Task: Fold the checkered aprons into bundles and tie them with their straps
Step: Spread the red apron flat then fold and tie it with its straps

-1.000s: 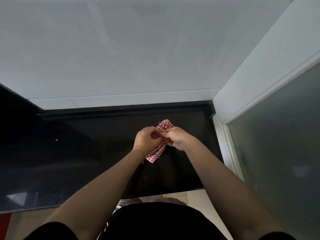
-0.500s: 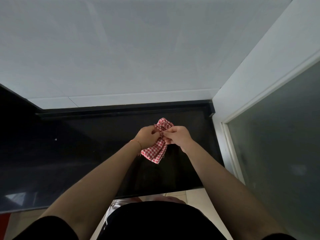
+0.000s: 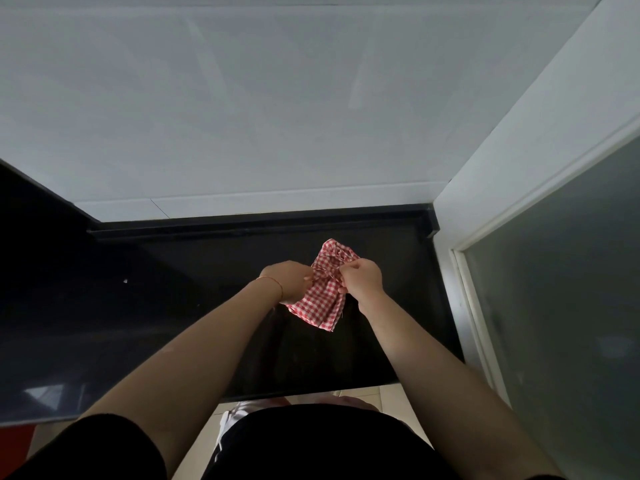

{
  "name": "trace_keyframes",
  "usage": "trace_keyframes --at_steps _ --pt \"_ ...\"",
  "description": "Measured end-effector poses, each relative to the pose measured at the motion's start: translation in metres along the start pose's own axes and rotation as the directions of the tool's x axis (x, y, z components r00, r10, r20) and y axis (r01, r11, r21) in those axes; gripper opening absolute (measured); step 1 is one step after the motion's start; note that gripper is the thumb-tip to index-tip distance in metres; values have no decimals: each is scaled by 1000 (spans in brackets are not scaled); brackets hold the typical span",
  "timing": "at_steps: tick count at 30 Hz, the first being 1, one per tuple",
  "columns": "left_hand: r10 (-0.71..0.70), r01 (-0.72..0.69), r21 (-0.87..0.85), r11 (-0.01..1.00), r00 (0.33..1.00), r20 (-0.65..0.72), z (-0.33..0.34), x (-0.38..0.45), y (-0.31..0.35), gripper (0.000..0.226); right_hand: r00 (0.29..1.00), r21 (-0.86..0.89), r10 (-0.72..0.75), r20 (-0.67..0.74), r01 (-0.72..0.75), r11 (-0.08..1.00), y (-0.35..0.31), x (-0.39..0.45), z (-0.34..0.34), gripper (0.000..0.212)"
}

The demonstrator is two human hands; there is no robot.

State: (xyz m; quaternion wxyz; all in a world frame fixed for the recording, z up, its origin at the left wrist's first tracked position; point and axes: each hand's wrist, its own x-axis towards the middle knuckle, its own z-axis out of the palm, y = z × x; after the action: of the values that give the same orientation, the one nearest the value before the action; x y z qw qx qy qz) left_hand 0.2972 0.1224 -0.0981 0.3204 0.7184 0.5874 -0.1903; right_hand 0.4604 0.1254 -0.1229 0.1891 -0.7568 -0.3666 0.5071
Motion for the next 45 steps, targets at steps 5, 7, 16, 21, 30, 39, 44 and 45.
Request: trace_keyframes --at_steps 5,7,16,21,30,39,44,45 --pt "12 -12 13 1000 999 38 3 3 6 19 970 293 235 55 -241 925 -10 -4 -1 12" --pt "3 1 -58 998 997 76 0 1 3 25 962 328 246 120 -272 905 -13 -7 -7 4" --pt "-219 239 -912 333 961 172 7 23 5 77 994 67 -46 102 40 997 2 -3 -12 5" --pt "-173 269 -938 219 957 235 8 26 8 50 981 -56 -135 140 144 988 -3 -6 -14 10" --pt "-156 -88 -996 -9 984 -85 -47 -21 9 43 934 145 -340 105 324 935 -85 -50 -37 12" --pt "-73 -415 -904 102 903 -422 -183 -158 -7 22 771 229 -636 34 614 756 -222 -171 -55 20" --pt "-50 -520 -842 143 846 -530 -236 -216 -8 22 663 288 -749 18 714 639 -265 -221 -70 17" --pt "-38 -535 -833 145 838 -545 -244 -227 -7 23 649 288 -761 -17 732 618 -273 -231 -73 15"
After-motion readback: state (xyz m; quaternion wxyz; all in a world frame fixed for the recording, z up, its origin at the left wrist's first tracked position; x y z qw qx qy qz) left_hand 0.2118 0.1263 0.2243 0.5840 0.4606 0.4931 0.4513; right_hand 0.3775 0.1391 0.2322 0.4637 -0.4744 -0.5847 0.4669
